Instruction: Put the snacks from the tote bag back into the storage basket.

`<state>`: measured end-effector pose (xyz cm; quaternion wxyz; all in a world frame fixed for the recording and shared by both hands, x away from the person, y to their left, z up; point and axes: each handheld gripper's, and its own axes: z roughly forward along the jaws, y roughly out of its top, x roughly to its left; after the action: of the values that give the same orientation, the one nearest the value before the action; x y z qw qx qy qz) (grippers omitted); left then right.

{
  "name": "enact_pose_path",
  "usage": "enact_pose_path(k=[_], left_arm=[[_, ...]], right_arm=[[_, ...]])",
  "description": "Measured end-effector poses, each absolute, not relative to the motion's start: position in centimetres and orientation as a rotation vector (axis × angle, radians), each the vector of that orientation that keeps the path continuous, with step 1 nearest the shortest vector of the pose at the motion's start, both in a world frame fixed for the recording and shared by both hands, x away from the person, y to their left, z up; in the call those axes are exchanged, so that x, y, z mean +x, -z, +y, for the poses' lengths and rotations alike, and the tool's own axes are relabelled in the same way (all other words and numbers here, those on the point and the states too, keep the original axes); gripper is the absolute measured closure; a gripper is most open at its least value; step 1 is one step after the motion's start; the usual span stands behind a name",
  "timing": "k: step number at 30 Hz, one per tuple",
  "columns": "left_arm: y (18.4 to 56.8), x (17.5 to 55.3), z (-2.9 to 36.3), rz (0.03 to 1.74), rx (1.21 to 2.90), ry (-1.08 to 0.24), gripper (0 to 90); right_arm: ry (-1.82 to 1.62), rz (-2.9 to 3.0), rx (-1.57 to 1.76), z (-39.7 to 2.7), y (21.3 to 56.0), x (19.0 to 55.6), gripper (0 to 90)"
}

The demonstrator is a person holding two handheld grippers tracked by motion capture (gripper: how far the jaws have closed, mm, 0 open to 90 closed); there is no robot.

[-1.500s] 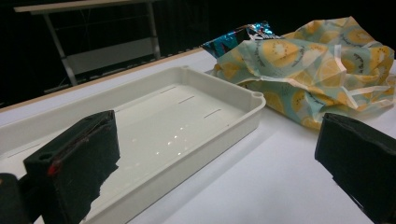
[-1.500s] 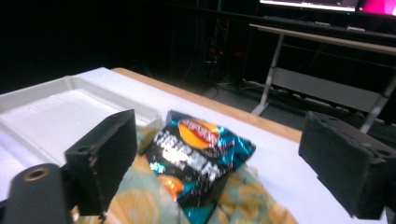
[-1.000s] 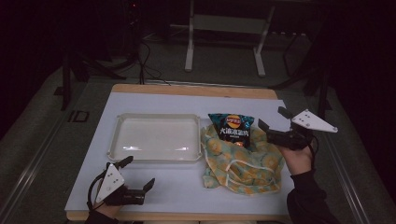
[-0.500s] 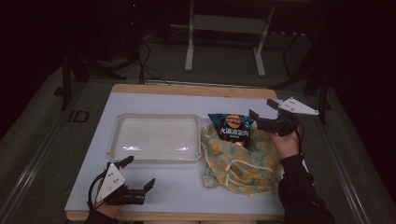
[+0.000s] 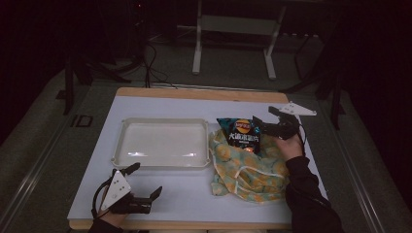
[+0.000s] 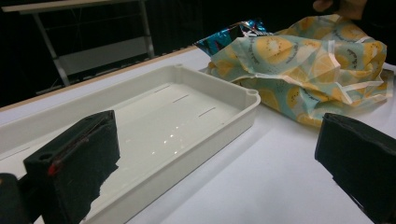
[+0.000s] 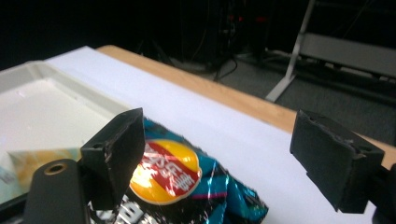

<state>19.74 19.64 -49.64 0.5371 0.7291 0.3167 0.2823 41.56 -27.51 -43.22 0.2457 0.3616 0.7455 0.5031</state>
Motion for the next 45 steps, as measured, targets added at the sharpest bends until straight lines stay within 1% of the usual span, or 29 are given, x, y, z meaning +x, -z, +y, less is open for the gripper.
enact_pose_path(k=[10, 25, 29, 31, 32, 36, 38, 40, 41, 42, 43, 45], left_arm=[[49.7, 19.8, 19.5, 0.750, 1.743, -0.667, 0.4], [49.8, 19.8, 19.5, 0.749, 1.746, -0.661, 0.4], [49.8, 19.8, 19.5, 0.749, 1.747, -0.657, 0.4], [49.8, 19.8, 19.5, 0.749, 1.747, -0.657, 0.4], [49.8, 19.8, 19.4, 0.749, 1.748, -0.657, 0.4], [49.8, 19.8, 19.4, 0.748, 1.748, -0.655, 0.4], [49.8, 19.8, 19.4, 0.747, 1.748, -0.654, 0.4], [49.8, 19.8, 19.4, 0.746, 1.748, -0.655, 0.4], [49.8, 19.8, 19.4, 0.746, 1.748, -0.654, 0.4], [49.8, 19.8, 19.4, 0.745, 1.749, -0.656, 0.4], [49.8, 19.8, 19.4, 0.746, 1.749, -0.655, 0.4], [49.8, 19.8, 19.4, 0.746, 1.749, -0.656, 0.4]], right_arm=[[-1.293, 2.147, 1.026, -27.7, 46.0, 43.2, 17.6], [-1.212, 2.265, 1.100, -28.0, 48.0, 44.7, 17.6], [-1.246, 2.317, 1.132, -28.4, 48.5, 45.3, 23.9], [-1.247, 2.327, 1.134, -28.4, 48.6, 45.4, 23.9], [-1.248, 2.348, 1.137, -28.5, 48.8, 45.5, 30.9], [-1.218, 2.385, 1.127, -28.5, 48.8, 45.6, 42.7], [-1.199, 2.409, 1.133, -28.4, 48.9, 45.7, 43.7], [-1.185, 2.426, 1.154, -28.3, 49.0, 45.9, 48.3], [-1.174, 2.428, 1.156, -28.2, 48.9, 45.9, 53.6], [-1.162, 2.431, 1.152, -28.1, 48.8, 45.8, 60.8], [-1.156, 2.437, 1.143, -27.9, 48.7, 45.8, 70.2], [-1.124, 2.462, 1.105, -27.5, 48.5, 45.5, 85.3]])
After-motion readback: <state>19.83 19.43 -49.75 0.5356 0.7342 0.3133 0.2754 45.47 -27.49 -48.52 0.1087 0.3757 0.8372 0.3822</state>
